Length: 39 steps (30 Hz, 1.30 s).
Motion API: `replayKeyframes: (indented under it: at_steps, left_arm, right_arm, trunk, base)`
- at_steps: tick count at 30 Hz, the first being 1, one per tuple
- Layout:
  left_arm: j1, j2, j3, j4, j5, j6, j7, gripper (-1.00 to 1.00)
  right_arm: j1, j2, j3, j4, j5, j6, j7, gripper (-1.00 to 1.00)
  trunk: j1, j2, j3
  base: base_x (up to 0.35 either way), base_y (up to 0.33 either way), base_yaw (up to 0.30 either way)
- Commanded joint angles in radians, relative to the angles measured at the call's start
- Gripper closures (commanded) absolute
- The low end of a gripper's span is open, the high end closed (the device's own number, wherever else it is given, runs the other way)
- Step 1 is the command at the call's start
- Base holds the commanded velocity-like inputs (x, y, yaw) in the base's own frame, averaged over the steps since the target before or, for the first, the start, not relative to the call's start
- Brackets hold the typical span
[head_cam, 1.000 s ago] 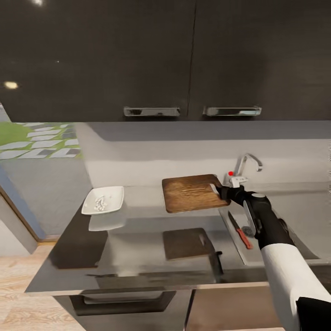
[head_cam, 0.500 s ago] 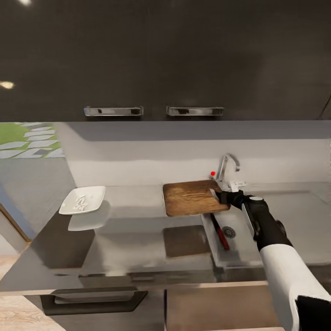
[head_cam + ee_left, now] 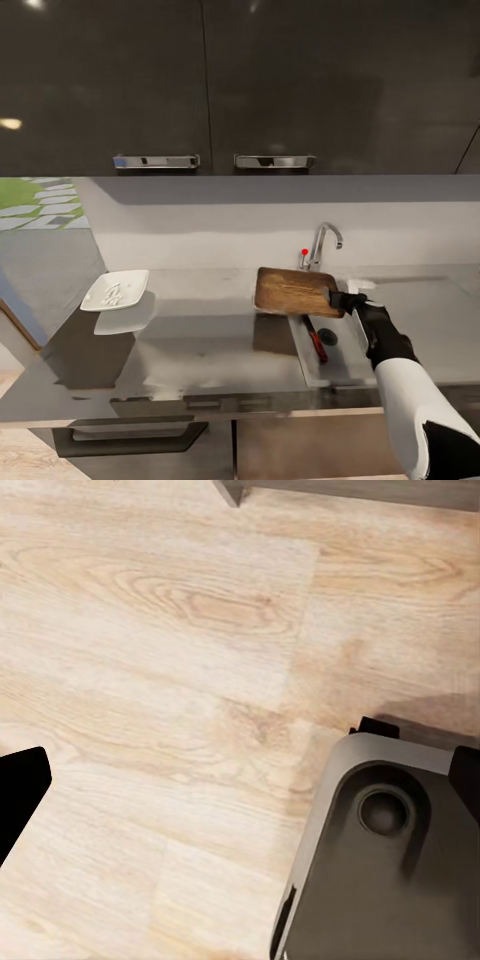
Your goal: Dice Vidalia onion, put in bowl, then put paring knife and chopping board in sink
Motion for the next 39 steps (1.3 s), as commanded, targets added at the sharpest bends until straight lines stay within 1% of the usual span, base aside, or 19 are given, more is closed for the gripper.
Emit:
replayKeyframes:
  at_steps: [1, 2, 3, 5, 9, 12, 14, 16, 17, 19, 21, 24, 27, 29, 30, 32, 33, 35, 39]
  left_arm:
    - [-0.002, 0.0, -0.008, 0.004, 0.006, -0.006, 0.002, -1.0]
    - [-0.002, 0.0, -0.008, 0.004, 0.006, -0.006, 0.002, -1.0]
    - [-0.002, 0.0, -0.008, 0.004, 0.006, -0.006, 0.002, -1.0]
    - [-0.002, 0.001, -0.008, 0.004, 0.006, -0.006, 0.002, -1.0]
    - [-0.002, 0.001, -0.008, 0.004, 0.007, -0.006, 0.002, -1.0]
    - [-0.002, 0.001, -0.008, 0.004, 0.007, -0.005, 0.002, -1.0]
    - [-0.002, 0.001, -0.008, 0.004, 0.007, -0.005, 0.002, -1.0]
    - [-0.002, 0.001, -0.008, 0.004, 0.007, -0.005, 0.003, -1.0]
    - [-0.002, 0.001, -0.008, 0.004, 0.007, -0.005, 0.003, -1.0]
    - [-0.002, 0.001, -0.008, 0.004, 0.007, -0.005, 0.003, -1.0]
    - [-0.002, 0.001, -0.008, 0.004, 0.008, -0.006, 0.002, -1.0]
    - [-0.002, 0.001, -0.008, 0.004, 0.008, -0.006, 0.002, -1.0]
    - [-0.002, 0.001, -0.008, 0.004, 0.008, -0.006, 0.002, -1.0]
    - [-0.002, 0.001, -0.008, 0.004, 0.008, -0.006, 0.002, -1.0]
    - [-0.002, 0.001, -0.008, 0.004, 0.008, -0.006, 0.002, -1.0]
    - [-0.002, 0.001, -0.008, 0.004, 0.008, -0.006, 0.002, -1.0]
    - [-0.002, 0.001, -0.008, 0.004, 0.008, -0.006, 0.002, -1.0]
    - [-0.002, 0.001, -0.008, 0.005, 0.008, -0.006, 0.002, -1.0]
    - [-0.002, 0.001, -0.008, 0.004, 0.008, -0.006, 0.002, -1.0]
  right_arm:
    - [0.0, 0.0, -0.065, 0.0, -0.006, 0.005, 0.002, 1.0]
    - [0.0, -0.001, -0.113, 0.001, -0.006, 0.004, -0.002, 1.0]
    - [0.0, -0.001, -0.14, 0.001, -0.006, 0.004, -0.005, 1.0]
    - [0.0, 0.0, -0.16, 0.002, -0.006, 0.003, -0.012, 1.0]
    - [0.0, 0.003, -0.169, 0.004, -0.006, 0.003, -0.036, 1.0]
    - [0.0, 0.005, -0.169, 0.003, -0.006, -0.001, -0.087, 1.0]
    - [0.0, 0.012, -0.169, 0.002, -0.008, -0.004, -0.175, 1.0]
    - [0.0, 0.04, -0.169, 0.002, -0.01, -0.036, -0.28, 1.0]
    - [0.0, 0.051, -0.168, 0.002, -0.01, -0.06, -0.31, 1.0]
    - [0.0, 0.082, -0.168, 0.002, -0.01, -0.119, -0.385, 1.0]
    - [0.0, 0.102, -0.168, 0.003, -0.01, -0.136, -0.425, 1.0]
    - [0.0, 0.128, -0.169, 0.003, -0.01, -0.144, -0.459, 1.0]
    - [0.0, 0.164, -0.17, 0.003, -0.011, -0.149, -0.505, 1.0]
    - [0.0, 0.176, -0.174, 0.003, -0.039, -0.161, -0.554, 1.0]
    - [0.0, 0.18, -0.175, 0.003, -0.081, -0.175, -0.587, 1.0]
    - [0.0, 0.191, -0.174, 0.004, -0.173, -0.23, -0.661, 1.0]
    - [0.0, 0.193, -0.174, 0.006, -0.192, -0.253, -0.686, 1.0]
    - [0.0, 0.195, -0.174, 0.027, -0.214, -0.306, -0.738, 1.0]
    - [0.0, 0.196, -0.175, 0.076, -0.225, -0.414, -0.808, 1.0]
  trunk:
    - [0.001, -0.002, -0.002]
    - [0.001, -0.002, -0.002]
    - [0.001, -0.002, -0.002]
    - [0.001, -0.002, -0.002]
    - [0.001, -0.002, -0.002]
    - [0.001, -0.002, -0.002]
    - [0.001, -0.002, -0.002]
    - [0.001, -0.002, -0.002]
    - [0.001, -0.002, -0.002]
    - [0.001, -0.002, -0.002]
    - [0.001, -0.002, -0.002]
    - [0.001, -0.002, -0.002]
    - [0.001, -0.002, -0.002]
    - [0.001, -0.002, -0.002]
    - [0.001, -0.002, -0.002]
    - [0.001, -0.002, -0.002]
    - [0.001, -0.002, -0.002]
    - [0.001, -0.002, -0.002]
    - [0.001, -0.002, -0.002]
  base:
    - [0.0, 0.0, 0.0]
    - [0.0, 0.0, 0.0]
    - [0.0, 0.0, 0.0]
    - [0.0, 0.0, 0.0]
    - [0.0, 0.0, 0.0]
    - [-0.035, -0.068, 0.0]
    - [-0.082, -0.138, 0.0]
    - [-0.094, -0.175, 0.0]
    - [-0.088, -0.183, 0.0]
    - [-0.037, -0.107, 0.0]
    - [-0.012, -0.035, 0.0]
    - [-0.003, -0.009, 0.0]
    - [0.0, -0.001, 0.0]
    - [0.0, 0.0, 0.0]
    - [0.0, 0.0, 0.0]
    - [0.0, 0.0, 0.0]
    - [0.0, 0.0, 0.0]
    - [0.0, 0.0, 0.0]
    - [0.0, 0.0, 0.0]
